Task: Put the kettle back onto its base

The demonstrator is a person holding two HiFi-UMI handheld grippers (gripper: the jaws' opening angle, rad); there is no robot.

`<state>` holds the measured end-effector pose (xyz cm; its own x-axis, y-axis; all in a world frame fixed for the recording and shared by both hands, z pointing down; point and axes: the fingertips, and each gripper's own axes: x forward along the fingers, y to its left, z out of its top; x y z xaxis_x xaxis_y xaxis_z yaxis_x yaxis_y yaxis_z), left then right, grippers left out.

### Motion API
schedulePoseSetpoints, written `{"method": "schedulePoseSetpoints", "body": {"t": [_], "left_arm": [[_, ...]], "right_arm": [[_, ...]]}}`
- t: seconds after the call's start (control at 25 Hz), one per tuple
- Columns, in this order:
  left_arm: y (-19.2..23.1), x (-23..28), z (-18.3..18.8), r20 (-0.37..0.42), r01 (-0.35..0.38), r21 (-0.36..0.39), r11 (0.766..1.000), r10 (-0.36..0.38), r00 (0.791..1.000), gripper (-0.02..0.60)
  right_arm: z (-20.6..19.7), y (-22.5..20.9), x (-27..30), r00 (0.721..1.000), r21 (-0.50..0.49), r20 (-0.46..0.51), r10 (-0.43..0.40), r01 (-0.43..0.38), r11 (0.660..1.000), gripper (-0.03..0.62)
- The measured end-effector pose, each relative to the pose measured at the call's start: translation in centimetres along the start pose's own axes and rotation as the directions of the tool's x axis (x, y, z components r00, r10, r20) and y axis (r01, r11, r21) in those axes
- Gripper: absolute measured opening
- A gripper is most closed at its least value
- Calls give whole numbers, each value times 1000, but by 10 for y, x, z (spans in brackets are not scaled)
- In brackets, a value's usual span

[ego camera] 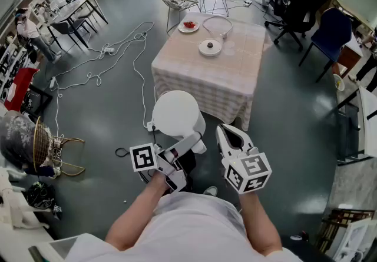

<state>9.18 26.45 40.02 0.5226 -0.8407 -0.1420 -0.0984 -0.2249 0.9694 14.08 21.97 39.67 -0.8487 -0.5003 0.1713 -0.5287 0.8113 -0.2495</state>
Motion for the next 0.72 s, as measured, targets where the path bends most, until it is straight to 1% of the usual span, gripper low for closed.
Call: {"method": "schedulePoseSetpoints", "body": {"t": [0.2,0.4,0.56,0.72], "left_arm": [[0,-1,1,3,-6,-7,1000,6,1000,199],[8,-1,9,-4,-1,-17,1000,1,1000,199],[16,0,27,-12,8,-30,1000,-8,1000,199],[28,8,53,-23,15,-54,998,-16,1000,199]], "right_arm": [[2,0,0,1000,-2,-1,-1,1,1000,5],[-4,0,11,1000,-5,-21,-10,10,1000,5],[-9,-2,29,999,-13,-47,-21,21,1000,5],[-6,-10,55,997,-18,-63,-44,43,999,5]]}}
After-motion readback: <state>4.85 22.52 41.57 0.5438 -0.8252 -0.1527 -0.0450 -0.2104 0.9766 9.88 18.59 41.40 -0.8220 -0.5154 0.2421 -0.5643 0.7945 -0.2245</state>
